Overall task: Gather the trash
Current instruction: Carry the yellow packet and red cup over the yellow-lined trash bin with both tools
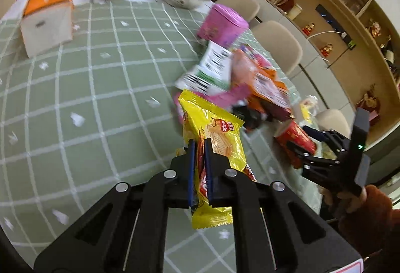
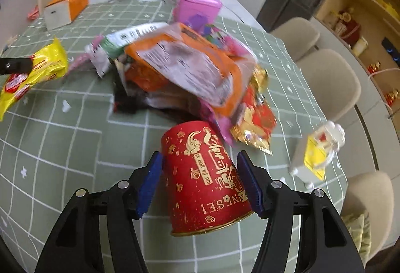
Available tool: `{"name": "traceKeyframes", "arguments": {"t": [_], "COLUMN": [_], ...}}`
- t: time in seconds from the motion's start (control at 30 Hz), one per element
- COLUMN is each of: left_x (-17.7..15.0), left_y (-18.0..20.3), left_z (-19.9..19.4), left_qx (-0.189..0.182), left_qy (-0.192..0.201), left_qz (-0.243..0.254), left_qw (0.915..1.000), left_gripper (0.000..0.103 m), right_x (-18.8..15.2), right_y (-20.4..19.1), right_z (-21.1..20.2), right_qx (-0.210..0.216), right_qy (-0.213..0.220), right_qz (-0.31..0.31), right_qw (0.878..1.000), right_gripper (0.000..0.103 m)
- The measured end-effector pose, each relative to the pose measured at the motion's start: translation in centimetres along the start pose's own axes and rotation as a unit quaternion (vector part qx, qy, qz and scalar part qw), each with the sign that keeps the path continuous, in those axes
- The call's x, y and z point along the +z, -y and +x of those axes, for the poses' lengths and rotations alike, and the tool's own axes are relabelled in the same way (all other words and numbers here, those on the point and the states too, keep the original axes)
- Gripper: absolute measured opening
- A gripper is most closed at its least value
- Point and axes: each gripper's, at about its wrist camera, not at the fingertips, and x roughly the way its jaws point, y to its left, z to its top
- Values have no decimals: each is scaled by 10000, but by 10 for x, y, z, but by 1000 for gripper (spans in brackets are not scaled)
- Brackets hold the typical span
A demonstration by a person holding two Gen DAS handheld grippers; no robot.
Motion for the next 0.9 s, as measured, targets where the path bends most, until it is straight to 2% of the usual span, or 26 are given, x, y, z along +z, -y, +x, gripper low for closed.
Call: {"name": "traceKeyframes", "arguments": {"t": [0.17, 0.27, 0.4, 0.47, 0.57, 0.8, 0.9], "left_x": [-7, -10, -13, -14, -12, -6, -5], "left_y": [19, 27, 40, 52, 73, 153, 196], "left_z": [4, 4, 3, 2, -1, -11, -9], "left_qx": [-71, -90, -19, 11, 64, 194, 170], "left_qy": [-70, -76, 6, 75, 230, 706, 859], "left_qz": [126, 123, 226, 268, 373, 723, 890], "left_qw": [9999, 9999, 9997, 9996, 9990, 9947, 9922], "left_gripper": [7, 6, 6, 6, 6, 6, 7], "right_x": [-8, -15, -17, -19, -21, -46, -67], "right_y": [1, 12, 40, 49, 63, 119, 154], "right_z": [-3, -11, -41, -57, -78, -116, -137], "right_qx": [-52, 175, 475, 554, 439, 257, 215], "right_qy": [-190, -176, 272, 452, 708, 1203, 1449], "right_qz": [-127, 151, 1009, 1196, 1215, 1612, 1773], "right_qw": [9997, 9996, 9934, 9902, 9891, 9792, 9732], "right_gripper": [58, 56, 56, 56, 56, 56, 56]}}
